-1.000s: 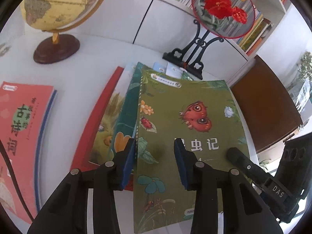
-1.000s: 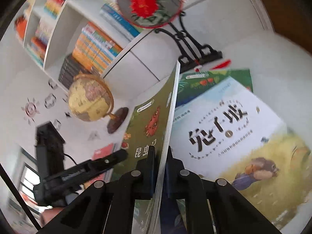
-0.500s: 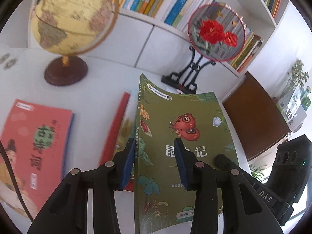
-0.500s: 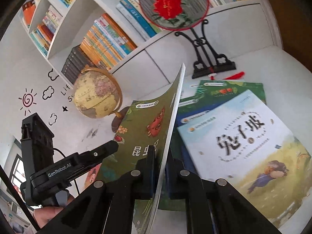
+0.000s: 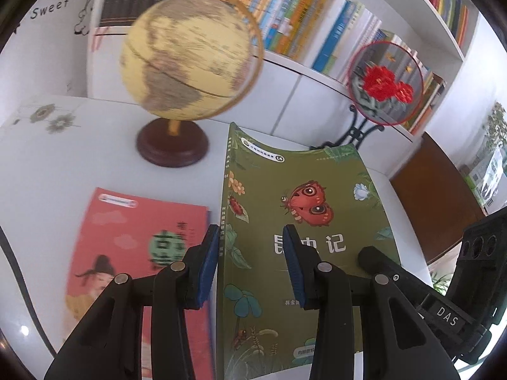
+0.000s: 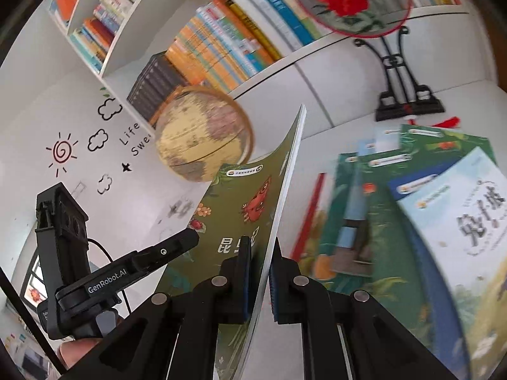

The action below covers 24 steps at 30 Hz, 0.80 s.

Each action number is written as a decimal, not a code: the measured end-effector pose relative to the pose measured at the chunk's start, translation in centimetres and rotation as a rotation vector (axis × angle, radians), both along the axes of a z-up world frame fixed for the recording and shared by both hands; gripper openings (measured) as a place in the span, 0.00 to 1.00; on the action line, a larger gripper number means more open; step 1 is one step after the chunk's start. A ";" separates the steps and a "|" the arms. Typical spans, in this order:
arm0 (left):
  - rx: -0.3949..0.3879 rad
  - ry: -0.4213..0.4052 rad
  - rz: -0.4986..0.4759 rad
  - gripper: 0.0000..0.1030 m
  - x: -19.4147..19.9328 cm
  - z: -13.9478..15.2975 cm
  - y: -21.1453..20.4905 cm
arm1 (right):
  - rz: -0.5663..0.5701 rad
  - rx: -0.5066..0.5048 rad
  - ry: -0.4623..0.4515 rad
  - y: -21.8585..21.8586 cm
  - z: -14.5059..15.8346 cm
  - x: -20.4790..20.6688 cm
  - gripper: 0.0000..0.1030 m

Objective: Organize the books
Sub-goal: 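Carry the green book toward the globe beside the red book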

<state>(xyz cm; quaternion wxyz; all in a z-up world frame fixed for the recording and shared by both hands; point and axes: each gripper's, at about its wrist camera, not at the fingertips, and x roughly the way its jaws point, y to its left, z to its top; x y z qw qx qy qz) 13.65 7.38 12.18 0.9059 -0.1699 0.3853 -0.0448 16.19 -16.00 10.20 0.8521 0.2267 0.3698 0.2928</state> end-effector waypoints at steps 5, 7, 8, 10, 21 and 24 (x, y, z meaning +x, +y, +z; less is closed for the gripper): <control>0.015 0.000 0.028 0.35 -0.8 0.0 2.6 | 0.027 -0.005 0.000 3.4 0.2 -0.3 0.10; 0.019 0.004 0.037 0.35 -0.9 -0.1 3.5 | 0.035 -0.005 0.003 4.5 0.2 -0.3 0.10; 0.019 0.007 0.043 0.35 -1.2 -0.2 4.2 | 0.039 -0.003 0.007 5.0 0.1 -0.4 0.10; 0.018 0.012 0.053 0.35 -1.5 -0.4 5.2 | 0.049 -0.002 0.011 6.1 0.0 -0.4 0.10; 0.021 0.042 0.109 0.35 -2.9 -1.8 10.3 | 0.105 -0.012 0.042 11.9 -1.1 -0.8 0.10; 0.018 0.059 0.119 0.35 -3.1 -2.4 11.4 | 0.120 -0.018 0.059 13.3 -1.7 -0.9 0.10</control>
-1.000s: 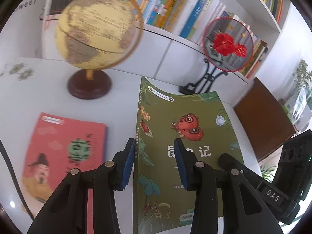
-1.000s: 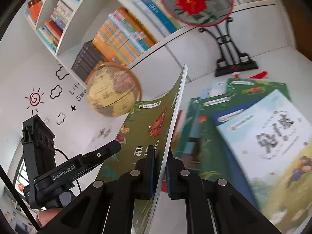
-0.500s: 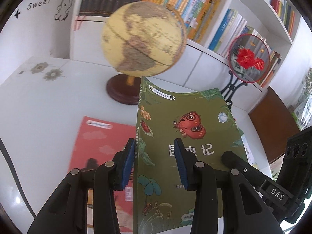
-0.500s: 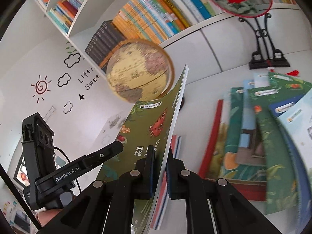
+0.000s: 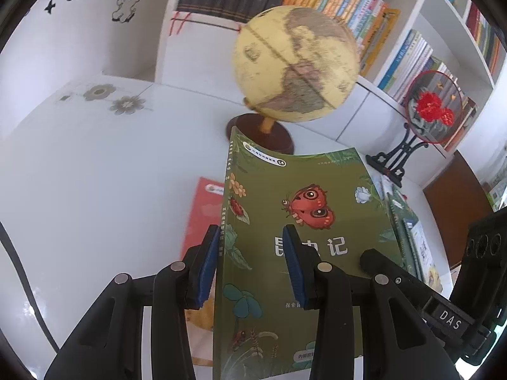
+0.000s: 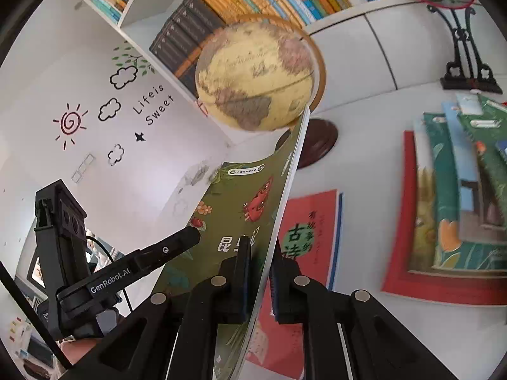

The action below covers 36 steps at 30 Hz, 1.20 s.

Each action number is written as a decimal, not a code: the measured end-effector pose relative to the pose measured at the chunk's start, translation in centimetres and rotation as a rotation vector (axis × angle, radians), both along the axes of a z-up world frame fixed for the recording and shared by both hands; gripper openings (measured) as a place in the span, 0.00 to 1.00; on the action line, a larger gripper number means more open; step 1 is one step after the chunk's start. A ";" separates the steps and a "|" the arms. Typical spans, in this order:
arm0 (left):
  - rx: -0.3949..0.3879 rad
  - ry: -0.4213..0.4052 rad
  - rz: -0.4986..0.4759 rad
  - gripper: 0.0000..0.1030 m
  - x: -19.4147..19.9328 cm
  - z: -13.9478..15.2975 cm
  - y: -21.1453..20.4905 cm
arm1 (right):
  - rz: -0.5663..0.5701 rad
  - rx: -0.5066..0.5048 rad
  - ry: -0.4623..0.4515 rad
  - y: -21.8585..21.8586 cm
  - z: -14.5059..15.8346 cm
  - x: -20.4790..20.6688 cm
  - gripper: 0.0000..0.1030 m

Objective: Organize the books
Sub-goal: 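Carry the green book toward the globe beside the red book, then lower the green book flat onto the table and open the grippers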

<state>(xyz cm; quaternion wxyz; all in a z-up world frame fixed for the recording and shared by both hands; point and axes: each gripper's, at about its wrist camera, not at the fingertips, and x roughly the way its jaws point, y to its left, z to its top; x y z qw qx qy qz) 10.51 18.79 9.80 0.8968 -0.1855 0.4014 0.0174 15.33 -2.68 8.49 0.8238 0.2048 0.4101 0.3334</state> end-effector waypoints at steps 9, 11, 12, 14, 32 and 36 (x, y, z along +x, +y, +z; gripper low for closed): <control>-0.021 0.046 -0.004 0.35 -0.6 -2.1 1.6 | 0.004 -0.032 0.048 2.0 -1.9 -0.5 0.11; -0.030 0.067 -0.011 0.35 -0.7 -2.8 1.7 | 0.000 -0.046 0.061 2.2 -2.5 -0.7 0.11; -0.028 0.075 -0.015 0.35 -0.7 -3.1 1.6 | -0.004 -0.050 0.064 2.3 -2.6 -0.7 0.11; -0.025 0.089 -0.022 0.35 -0.7 -3.7 1.6 | -0.016 -0.056 0.081 2.3 -3.2 -0.9 0.11; 0.009 0.157 -0.074 0.35 0.5 -6.7 1.9 | -0.132 -0.035 0.171 1.6 -6.5 -1.5 0.11; 0.051 0.183 -0.089 0.42 0.8 -6.6 1.6 | -0.135 -0.045 0.191 1.7 -6.8 -1.6 0.17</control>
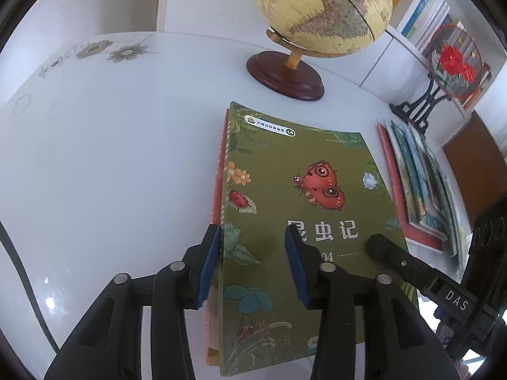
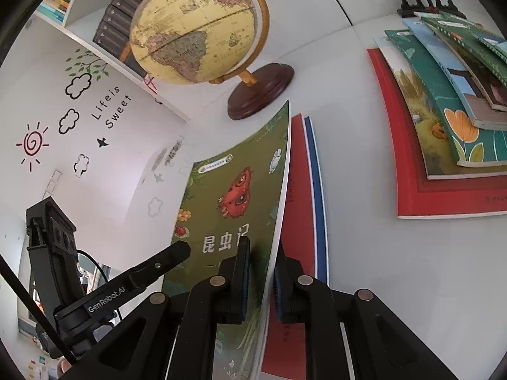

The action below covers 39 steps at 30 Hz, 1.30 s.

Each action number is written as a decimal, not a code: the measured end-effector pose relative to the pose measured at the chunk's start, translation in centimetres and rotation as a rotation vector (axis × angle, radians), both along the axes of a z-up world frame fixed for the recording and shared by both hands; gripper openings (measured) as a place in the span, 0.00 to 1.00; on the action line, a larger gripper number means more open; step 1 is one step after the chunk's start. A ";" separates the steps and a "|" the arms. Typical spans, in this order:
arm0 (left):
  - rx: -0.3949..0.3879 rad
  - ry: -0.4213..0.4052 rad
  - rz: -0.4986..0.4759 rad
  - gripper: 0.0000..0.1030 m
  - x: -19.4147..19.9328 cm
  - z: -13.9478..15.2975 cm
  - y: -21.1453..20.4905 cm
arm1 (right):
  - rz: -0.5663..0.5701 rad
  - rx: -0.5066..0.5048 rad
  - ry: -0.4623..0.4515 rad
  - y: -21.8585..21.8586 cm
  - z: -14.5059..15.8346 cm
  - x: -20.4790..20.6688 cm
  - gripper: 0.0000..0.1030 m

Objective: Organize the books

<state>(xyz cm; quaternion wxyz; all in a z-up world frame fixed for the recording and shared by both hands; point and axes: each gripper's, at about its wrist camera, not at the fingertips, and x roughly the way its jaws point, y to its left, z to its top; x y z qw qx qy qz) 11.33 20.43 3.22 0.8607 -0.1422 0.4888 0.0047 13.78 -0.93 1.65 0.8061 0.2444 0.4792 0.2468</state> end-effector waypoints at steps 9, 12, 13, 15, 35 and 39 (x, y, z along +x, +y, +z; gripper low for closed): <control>0.070 0.053 -0.054 0.45 0.9 0.6 -0.8 | 0.008 -0.060 0.028 0.2 1.2 0.1 0.53; 0.062 0.063 -0.049 0.48 0.9 1.0 -0.8 | 0.047 -0.153 0.002 0.4 2.1 -0.1 0.53; 0.059 0.062 -0.045 0.48 0.9 1.2 -0.8 | 0.053 -0.166 -0.014 0.3 2.5 -0.1 0.53; 0.058 0.059 -0.037 0.51 0.9 1.6 -0.9 | 0.051 -0.169 -0.034 -0.3 3.2 -0.1 0.53; -0.051 -0.022 -0.085 0.52 2.2 4.4 -16.0 | -0.188 -0.171 -0.154 -20.5 5.8 0.1 0.53; -0.091 -0.023 -0.157 0.52 2.7 4.3 -22.5 | -0.209 -0.192 -0.150 -25.4 6.2 0.7 0.53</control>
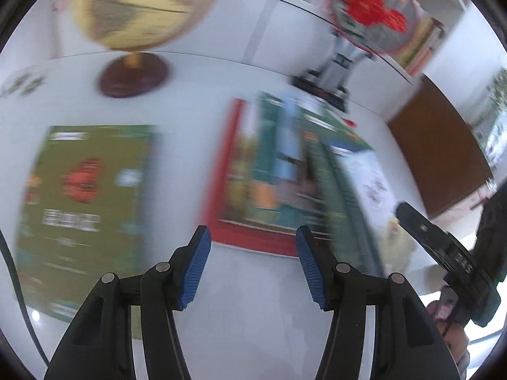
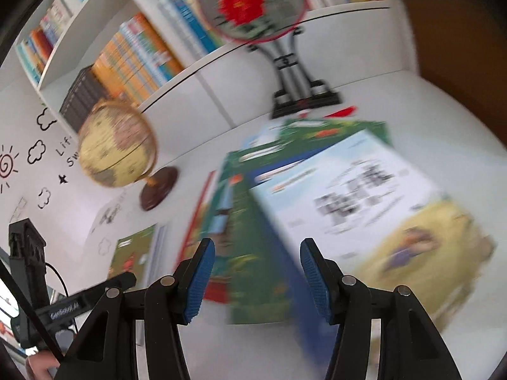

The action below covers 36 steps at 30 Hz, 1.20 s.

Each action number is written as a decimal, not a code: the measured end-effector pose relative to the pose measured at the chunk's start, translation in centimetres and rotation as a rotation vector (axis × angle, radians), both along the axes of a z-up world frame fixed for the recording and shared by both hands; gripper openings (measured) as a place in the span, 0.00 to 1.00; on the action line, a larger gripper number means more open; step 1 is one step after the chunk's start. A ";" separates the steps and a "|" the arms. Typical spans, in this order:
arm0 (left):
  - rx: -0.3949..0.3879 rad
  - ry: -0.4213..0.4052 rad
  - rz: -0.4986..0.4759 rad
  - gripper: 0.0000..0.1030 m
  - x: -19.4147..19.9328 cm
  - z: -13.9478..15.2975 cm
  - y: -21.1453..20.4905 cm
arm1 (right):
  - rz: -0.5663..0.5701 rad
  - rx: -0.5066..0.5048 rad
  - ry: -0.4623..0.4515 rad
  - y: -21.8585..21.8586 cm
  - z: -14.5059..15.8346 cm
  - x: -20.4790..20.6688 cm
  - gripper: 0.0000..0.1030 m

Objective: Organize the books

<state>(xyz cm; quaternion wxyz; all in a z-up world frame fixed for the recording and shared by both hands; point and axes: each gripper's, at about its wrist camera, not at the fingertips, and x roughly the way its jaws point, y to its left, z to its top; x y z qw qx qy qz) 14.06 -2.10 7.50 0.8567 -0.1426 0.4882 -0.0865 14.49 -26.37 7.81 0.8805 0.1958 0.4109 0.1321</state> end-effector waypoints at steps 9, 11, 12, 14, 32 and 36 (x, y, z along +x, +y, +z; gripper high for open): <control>0.019 0.006 -0.120 0.52 0.6 -0.7 -11.1 | 0.003 -0.090 0.033 -8.3 -1.2 1.8 0.56; 0.026 0.021 -0.148 0.52 0.3 -1.2 -12.8 | -0.005 -0.091 0.036 -9.4 -1.6 2.0 0.56; 0.014 0.033 -0.154 0.52 0.0 -1.5 -13.4 | -0.010 -0.097 0.040 -10.1 -1.9 2.3 0.57; -0.022 0.065 -0.152 0.52 -0.3 -2.1 -14.4 | -0.013 -0.116 0.047 -10.9 -2.4 2.8 0.59; 0.044 0.032 -0.089 0.51 1.0 -2.5 -13.7 | 0.101 0.018 0.080 -11.8 -5.4 5.3 0.67; 0.045 0.036 -0.097 0.51 1.8 -2.2 -13.0 | 0.022 -0.171 0.037 -11.0 -4.9 5.1 0.67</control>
